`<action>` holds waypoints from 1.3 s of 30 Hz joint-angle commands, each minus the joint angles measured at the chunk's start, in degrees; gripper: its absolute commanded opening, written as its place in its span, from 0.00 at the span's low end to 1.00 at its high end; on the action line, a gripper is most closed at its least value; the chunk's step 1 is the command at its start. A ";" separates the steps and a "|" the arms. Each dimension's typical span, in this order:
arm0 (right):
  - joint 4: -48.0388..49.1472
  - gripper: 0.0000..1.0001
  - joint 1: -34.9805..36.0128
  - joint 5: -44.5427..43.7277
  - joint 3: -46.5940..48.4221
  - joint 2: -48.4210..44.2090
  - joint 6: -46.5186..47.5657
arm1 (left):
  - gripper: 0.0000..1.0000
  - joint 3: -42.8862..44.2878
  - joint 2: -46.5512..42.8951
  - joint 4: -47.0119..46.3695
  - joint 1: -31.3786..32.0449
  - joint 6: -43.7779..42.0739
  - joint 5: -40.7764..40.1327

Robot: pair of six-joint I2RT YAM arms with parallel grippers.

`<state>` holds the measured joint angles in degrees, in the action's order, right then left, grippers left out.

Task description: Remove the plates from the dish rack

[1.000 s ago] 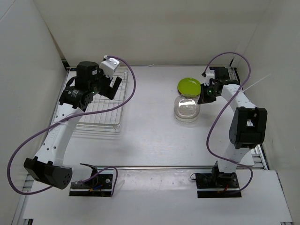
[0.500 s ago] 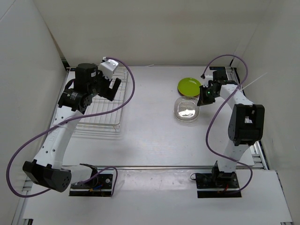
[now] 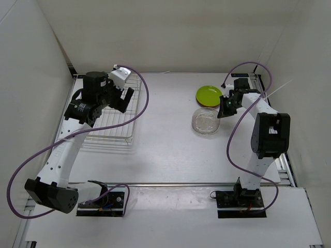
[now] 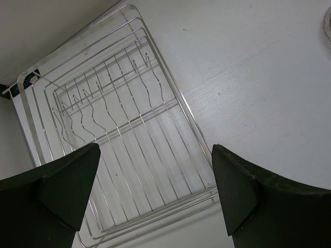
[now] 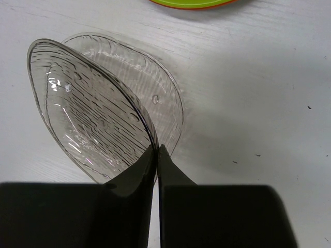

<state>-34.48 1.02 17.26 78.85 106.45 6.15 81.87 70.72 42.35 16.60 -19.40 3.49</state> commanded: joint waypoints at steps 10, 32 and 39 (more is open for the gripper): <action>1.43 0.25 -0.05 0.15 0.16 0.68 -0.35 | 1.00 -0.39 -1.99 -0.69 -0.34 0.59 1.96; -5.42 1.00 -5.40 -3.37 2.89 -19.34 -0.79 | 1.00 -7.59 -0.93 -4.20 -7.19 13.32 -4.72; -3.84 1.00 -9.89 -6.09 -2.19 -29.01 -0.18 | 1.00 -6.38 1.44 -5.35 -15.01 17.90 -4.72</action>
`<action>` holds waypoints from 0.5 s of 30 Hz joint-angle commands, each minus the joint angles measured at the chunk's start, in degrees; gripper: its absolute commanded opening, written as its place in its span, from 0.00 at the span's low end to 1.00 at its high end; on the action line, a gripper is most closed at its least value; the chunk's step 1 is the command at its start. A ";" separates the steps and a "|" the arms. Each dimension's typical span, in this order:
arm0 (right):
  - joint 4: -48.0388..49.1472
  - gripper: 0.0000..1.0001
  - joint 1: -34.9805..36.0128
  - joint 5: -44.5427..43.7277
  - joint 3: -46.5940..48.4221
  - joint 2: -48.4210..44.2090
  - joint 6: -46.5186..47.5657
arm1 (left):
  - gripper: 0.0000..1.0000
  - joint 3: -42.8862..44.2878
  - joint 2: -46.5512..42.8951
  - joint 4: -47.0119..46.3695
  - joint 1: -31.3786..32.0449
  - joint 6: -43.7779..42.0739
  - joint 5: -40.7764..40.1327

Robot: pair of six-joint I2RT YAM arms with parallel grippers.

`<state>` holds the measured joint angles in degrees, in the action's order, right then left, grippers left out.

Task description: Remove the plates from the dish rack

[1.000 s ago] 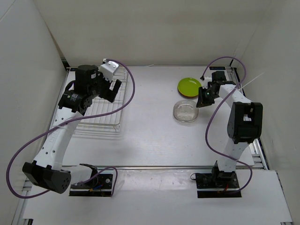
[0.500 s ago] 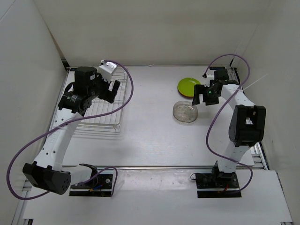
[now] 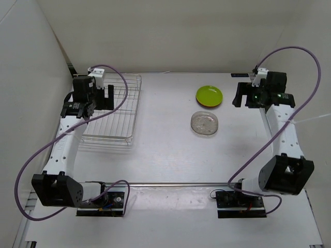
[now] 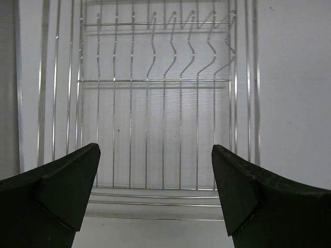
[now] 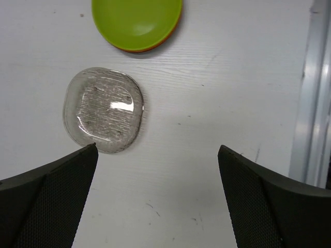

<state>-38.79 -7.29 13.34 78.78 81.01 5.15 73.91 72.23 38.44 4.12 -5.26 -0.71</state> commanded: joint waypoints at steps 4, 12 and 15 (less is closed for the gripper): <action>2.92 1.00 -2.82 -4.73 -4.69 -6.92 0.83 | 1.00 2.12 1.07 -0.73 -6.74 4.28 1.41; 4.94 1.00 -3.35 -4.12 -6.80 -9.99 0.30 | 1.00 -0.52 0.46 -1.87 -9.31 4.29 3.17; 5.74 1.00 -3.35 -4.12 -8.99 -10.52 0.30 | 1.00 -1.05 -0.07 -2.40 -9.31 4.29 3.17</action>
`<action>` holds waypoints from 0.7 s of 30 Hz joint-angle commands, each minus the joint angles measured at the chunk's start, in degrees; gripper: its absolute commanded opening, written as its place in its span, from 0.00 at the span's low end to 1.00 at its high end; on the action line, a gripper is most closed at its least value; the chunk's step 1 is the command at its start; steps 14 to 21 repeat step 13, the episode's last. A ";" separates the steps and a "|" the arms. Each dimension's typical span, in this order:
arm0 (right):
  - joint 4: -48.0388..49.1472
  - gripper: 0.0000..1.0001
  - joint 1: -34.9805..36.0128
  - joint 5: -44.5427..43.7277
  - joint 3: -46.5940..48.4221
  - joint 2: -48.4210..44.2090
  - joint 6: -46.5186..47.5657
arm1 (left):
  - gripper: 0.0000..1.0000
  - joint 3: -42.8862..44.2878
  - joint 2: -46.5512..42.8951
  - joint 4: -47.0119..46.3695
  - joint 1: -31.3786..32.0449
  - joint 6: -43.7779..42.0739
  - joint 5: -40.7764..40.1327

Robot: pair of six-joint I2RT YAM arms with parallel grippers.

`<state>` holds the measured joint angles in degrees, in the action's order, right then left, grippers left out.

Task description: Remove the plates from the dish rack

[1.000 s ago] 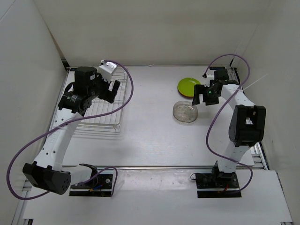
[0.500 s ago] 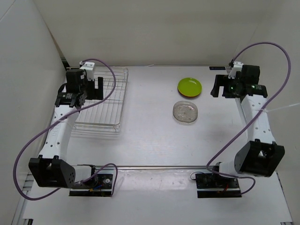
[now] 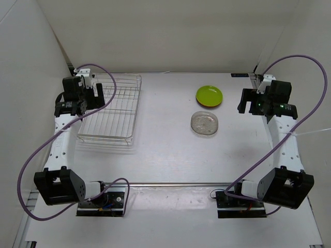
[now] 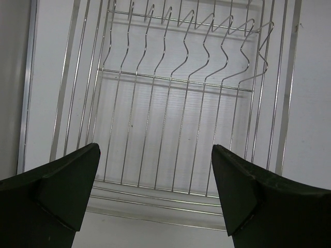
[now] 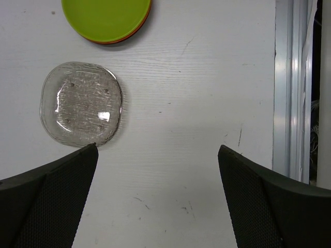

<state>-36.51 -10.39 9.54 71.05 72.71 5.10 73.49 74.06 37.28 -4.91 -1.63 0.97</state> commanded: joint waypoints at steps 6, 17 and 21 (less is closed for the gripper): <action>3.99 1.00 -0.24 0.22 -1.26 -2.22 -0.18 | 1.00 -0.11 -1.29 -1.24 -0.28 0.66 1.49; 4.60 1.00 -0.24 0.83 -1.26 -2.22 -0.71 | 1.00 0.51 -0.23 -0.71 -0.28 0.14 1.49; 4.60 1.00 -0.24 0.83 -1.26 -2.22 -0.71 | 1.00 0.51 -0.23 -0.71 -0.28 0.14 1.49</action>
